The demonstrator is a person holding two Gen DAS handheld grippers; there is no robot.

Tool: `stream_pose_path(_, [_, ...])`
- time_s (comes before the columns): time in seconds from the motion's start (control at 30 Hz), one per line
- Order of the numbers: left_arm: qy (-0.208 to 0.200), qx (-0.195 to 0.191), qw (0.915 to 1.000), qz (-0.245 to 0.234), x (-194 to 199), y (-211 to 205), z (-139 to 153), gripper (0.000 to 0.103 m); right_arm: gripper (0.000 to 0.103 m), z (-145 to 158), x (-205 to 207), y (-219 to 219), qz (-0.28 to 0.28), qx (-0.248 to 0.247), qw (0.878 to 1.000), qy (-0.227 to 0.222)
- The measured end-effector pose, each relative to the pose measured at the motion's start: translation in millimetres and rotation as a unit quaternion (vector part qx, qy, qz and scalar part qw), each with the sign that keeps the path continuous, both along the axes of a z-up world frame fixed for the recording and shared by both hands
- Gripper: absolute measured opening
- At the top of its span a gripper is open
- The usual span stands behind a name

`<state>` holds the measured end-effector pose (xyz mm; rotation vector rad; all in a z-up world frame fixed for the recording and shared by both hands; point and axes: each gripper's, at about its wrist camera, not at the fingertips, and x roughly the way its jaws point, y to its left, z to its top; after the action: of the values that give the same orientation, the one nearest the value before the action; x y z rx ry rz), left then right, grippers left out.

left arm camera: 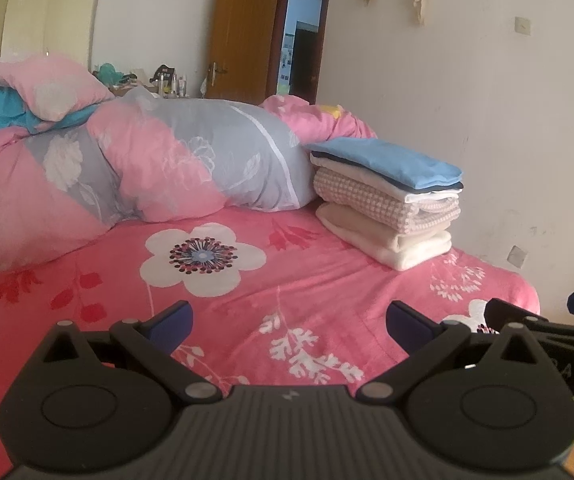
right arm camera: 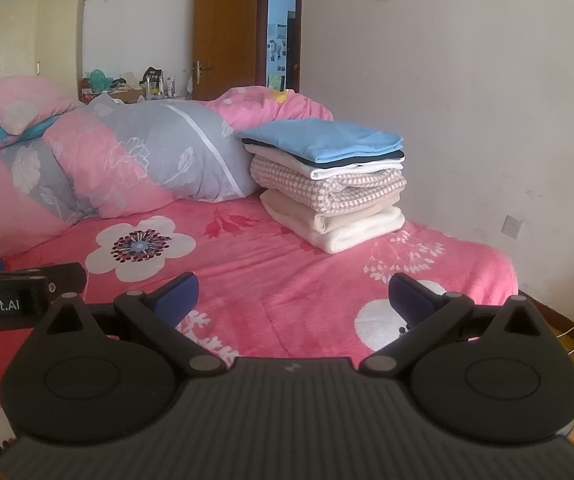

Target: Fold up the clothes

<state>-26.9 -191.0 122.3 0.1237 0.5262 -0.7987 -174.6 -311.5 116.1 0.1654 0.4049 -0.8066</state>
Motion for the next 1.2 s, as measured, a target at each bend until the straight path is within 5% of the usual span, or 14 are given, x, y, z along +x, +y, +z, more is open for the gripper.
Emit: stream_pose_path(1.2, [-0.011,0.006,0.9999,-0.004,-5.9,-4.7,1.2,0.103,0.102,1.7,-4.1,-4.4,-0.008,0.006,1.0,0.006])
